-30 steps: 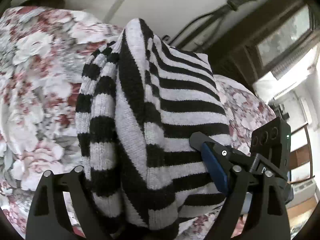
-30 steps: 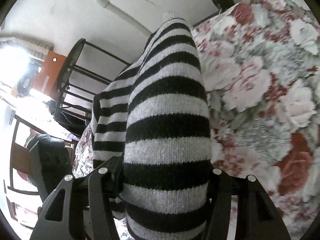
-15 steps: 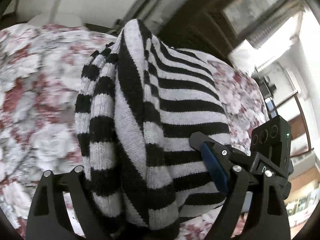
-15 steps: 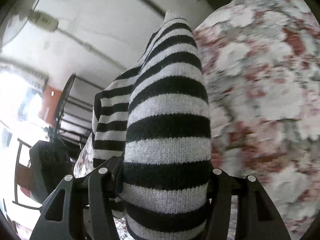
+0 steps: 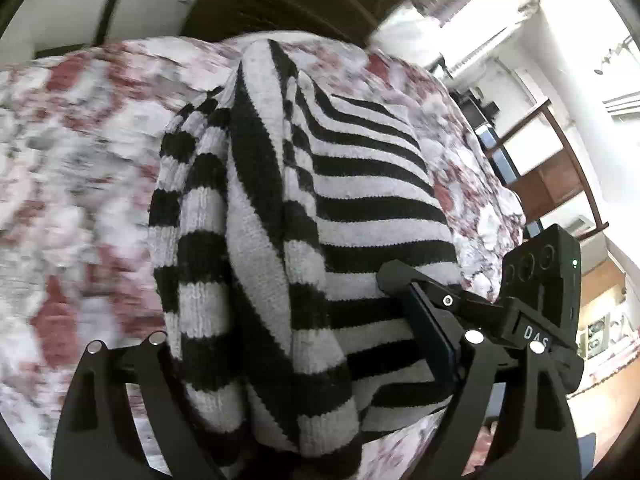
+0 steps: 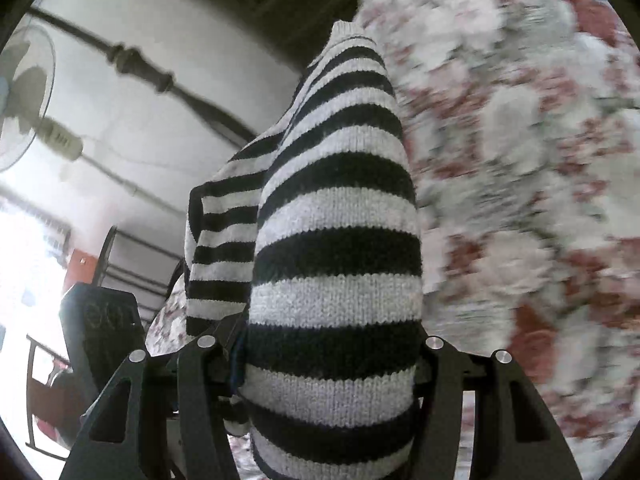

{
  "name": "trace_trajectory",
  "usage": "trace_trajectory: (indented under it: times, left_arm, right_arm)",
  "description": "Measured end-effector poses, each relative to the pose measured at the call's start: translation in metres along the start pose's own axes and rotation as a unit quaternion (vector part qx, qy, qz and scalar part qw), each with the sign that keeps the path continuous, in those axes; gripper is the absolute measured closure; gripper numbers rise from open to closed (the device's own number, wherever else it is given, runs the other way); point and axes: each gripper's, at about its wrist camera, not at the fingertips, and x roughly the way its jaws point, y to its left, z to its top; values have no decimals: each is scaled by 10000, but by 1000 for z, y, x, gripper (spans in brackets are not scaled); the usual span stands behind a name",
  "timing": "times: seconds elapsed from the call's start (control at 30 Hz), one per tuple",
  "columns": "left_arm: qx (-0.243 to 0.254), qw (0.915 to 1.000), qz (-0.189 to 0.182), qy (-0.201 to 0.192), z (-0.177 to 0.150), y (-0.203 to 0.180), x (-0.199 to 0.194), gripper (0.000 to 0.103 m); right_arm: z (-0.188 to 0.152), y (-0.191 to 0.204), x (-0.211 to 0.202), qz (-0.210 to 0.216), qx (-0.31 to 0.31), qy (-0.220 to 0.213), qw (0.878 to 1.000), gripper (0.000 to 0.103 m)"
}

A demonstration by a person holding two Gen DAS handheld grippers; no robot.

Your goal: Fold small clothes

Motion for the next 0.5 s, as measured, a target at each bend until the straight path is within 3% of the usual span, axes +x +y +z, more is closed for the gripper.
trace_trajectory:
  times: [0.37, 0.5]
  left_arm:
    - [634, 9951, -430, 625, -22, -108, 133, 19]
    - [976, 9924, -328, 678, -23, -131, 165, 19]
  right_arm:
    - [6, -118, -85, -627, 495, -849, 9932, 46]
    - [12, -157, -100, -700, 761, -1064, 9889, 46]
